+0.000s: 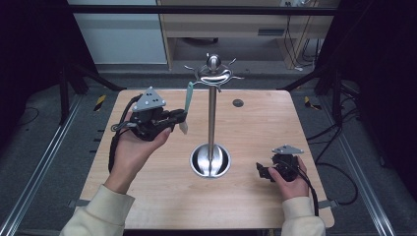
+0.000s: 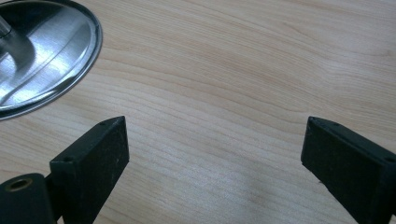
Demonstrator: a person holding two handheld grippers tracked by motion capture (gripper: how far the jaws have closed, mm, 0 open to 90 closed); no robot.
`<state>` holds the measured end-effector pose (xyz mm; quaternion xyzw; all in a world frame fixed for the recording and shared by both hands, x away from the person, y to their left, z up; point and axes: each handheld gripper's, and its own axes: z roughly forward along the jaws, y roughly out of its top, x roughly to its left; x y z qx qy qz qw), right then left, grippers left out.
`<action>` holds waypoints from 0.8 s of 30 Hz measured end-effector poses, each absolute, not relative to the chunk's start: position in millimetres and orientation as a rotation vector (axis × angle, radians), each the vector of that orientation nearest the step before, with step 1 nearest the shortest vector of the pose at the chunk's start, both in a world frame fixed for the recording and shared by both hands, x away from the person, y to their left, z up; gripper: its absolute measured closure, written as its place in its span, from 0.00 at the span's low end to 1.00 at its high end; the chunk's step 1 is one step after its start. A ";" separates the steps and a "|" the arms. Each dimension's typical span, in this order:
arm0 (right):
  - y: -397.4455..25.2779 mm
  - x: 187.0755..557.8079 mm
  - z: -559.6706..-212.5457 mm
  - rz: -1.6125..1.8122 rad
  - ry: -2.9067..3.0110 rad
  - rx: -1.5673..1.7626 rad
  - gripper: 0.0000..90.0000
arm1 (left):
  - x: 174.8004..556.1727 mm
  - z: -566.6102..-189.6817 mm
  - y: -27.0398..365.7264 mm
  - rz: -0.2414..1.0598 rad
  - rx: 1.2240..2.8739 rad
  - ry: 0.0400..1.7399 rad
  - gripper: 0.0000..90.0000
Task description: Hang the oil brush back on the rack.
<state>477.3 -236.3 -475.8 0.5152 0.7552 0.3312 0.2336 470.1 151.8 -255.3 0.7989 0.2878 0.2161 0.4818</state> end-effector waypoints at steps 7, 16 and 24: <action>-236.5 477.4 -475.9 0.909 2.075 1.408 0.09 | 467.6 -254.4 155.4 0.564 1.938 0.711 0.77; -236.1 477.0 -476.0 0.908 2.072 1.408 0.09 | 454.7 -263.5 169.0 0.594 1.947 0.724 0.33; -235.8 476.2 -475.4 0.910 2.069 1.413 0.09 | 438.6 -286.0 189.0 0.662 1.970 0.713 0.10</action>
